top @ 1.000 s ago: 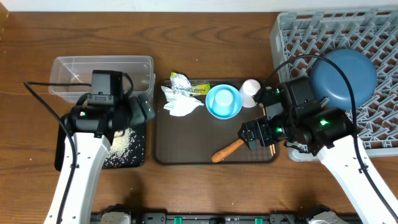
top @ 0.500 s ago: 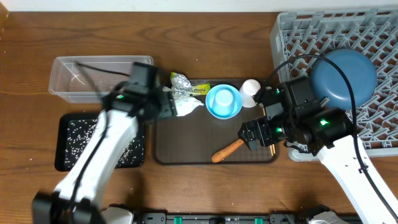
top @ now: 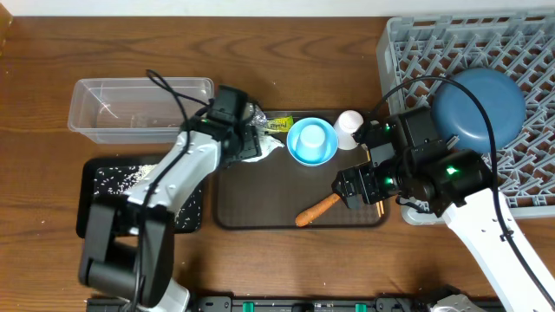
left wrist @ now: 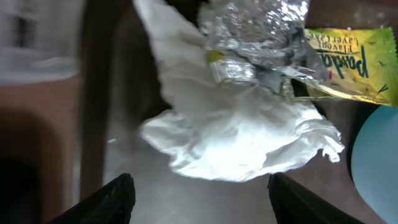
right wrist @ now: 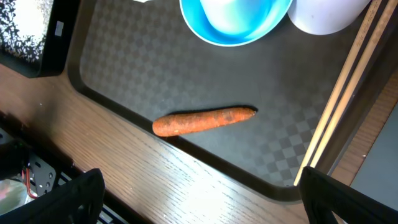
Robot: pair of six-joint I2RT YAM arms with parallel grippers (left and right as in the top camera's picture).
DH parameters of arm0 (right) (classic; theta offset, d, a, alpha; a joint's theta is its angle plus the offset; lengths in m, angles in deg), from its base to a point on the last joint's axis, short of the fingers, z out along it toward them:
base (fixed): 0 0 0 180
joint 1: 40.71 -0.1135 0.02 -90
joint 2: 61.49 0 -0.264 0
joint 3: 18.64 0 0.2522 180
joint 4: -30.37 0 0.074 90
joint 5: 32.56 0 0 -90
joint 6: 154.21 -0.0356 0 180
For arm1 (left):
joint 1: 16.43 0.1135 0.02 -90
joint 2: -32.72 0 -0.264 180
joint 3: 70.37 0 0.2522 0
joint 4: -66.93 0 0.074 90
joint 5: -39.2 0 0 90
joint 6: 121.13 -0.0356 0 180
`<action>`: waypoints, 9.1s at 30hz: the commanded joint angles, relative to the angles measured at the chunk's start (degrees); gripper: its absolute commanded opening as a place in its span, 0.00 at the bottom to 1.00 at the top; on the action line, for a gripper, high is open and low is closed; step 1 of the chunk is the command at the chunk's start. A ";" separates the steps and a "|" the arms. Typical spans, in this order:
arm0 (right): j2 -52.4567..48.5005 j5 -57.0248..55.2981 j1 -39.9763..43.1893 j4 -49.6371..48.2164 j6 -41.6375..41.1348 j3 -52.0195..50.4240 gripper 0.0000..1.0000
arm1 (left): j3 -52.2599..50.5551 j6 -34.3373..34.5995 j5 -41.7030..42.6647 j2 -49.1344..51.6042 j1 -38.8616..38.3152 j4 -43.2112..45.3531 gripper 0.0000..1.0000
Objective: Sort waste into correct bins and load items into the dishwasher rack
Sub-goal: 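Reach the left gripper to the white tissue and grasp it, then carry the tissue left and drop it into the clear plastic bin, then grasp the yellow and foil snack wrapper with the left gripper, then carry the wrapper left and drop it into the clear plastic bin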
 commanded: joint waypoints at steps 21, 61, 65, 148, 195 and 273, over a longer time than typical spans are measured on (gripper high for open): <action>-0.28 -0.02 -1.18 0.02 0.00 0.52 0.99 | 0.68 -1.92 -2.03 6.58 -1.53 3.02 0.19; -0.28 -0.02 -1.18 0.00 0.00 0.52 0.99 | 0.83 -2.32 -18.78 -9.25 18.58 14.60 0.13; -0.28 -0.02 -1.18 0.00 0.02 0.52 0.99 | 0.83 -2.34 -17.33 -4.46 21.59 16.85 0.17; -0.28 0.00 -1.18 0.02 0.00 0.52 0.99 | 0.83 1.11 1.92 10.43 0.28 9.84 0.36; -0.28 -0.02 -1.18 0.00 0.00 0.52 0.99 | 0.81 26.23 -8.28 -0.31 -6.99 17.27 0.76; -0.28 0.00 -1.18 0.00 0.00 0.52 0.99 | 0.68 18.88 -6.34 -6.69 19.39 17.59 0.10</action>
